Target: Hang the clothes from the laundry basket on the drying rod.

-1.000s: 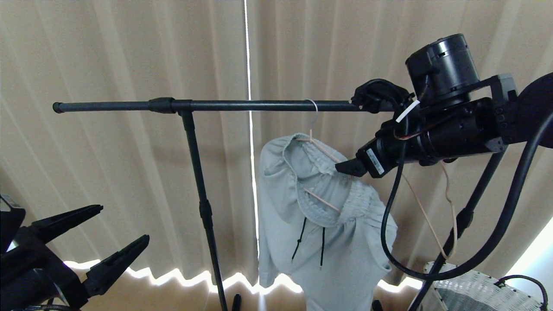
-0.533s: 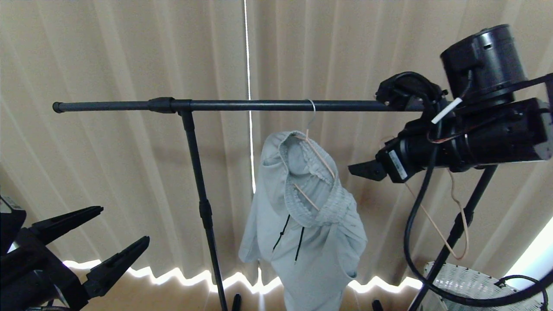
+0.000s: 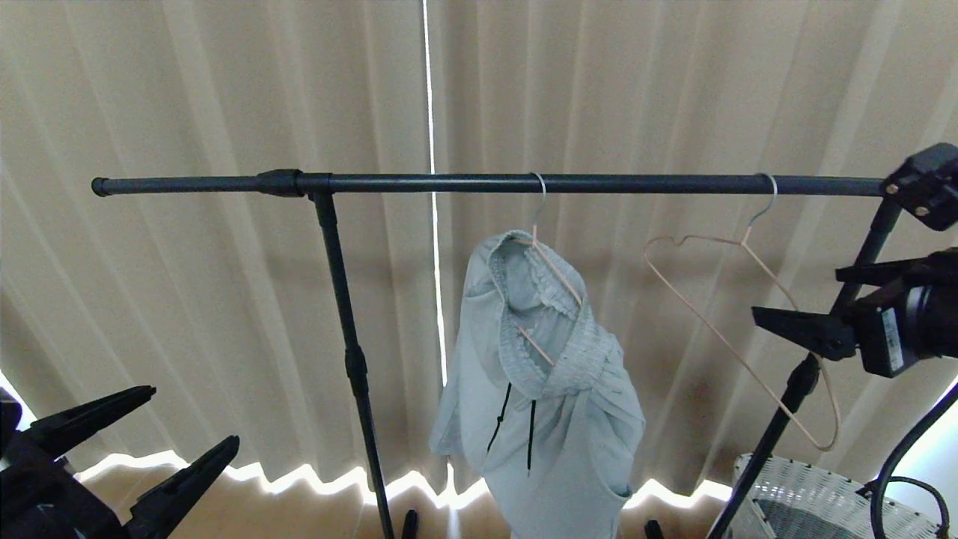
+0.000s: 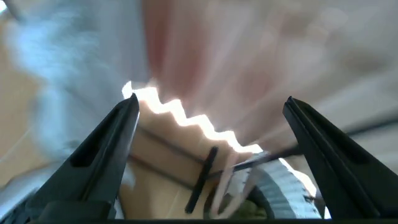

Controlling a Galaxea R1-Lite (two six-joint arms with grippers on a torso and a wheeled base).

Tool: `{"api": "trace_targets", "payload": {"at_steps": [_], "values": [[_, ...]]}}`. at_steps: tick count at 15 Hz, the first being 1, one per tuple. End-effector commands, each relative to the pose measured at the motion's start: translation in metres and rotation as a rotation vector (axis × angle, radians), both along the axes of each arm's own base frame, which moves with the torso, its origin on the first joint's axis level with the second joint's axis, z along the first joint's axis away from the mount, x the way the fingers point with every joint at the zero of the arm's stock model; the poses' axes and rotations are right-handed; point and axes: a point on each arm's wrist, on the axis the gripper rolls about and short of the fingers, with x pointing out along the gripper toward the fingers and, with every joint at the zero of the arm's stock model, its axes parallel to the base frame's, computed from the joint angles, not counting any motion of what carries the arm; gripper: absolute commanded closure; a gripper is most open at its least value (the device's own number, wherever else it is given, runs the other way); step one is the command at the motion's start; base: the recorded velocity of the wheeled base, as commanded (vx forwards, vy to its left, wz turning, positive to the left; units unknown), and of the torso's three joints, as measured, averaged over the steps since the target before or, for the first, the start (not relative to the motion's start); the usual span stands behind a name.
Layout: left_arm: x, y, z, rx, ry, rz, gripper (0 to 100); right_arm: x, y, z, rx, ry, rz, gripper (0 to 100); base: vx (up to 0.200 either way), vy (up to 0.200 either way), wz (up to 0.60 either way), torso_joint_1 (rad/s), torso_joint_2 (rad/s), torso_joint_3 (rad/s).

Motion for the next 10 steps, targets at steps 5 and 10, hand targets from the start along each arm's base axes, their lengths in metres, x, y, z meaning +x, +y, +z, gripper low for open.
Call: {"api": "trace_targets", "payload": {"at_steps": [5,10], "values": [[-0.018,0.014,-0.016,-0.012,0.018,0.152,0,-0.067,-0.049,-0.055,0.018,-0.044,-0.226,0,0.000,0.000,0.00,0.000,0.00,0.000],[-0.021,0.014,-0.020,-0.009,0.025,0.146,0,-0.090,-0.051,-0.095,0.012,-0.140,-0.215,0,0.000,0.000,0.00,0.000,0.00,0.000]]}}
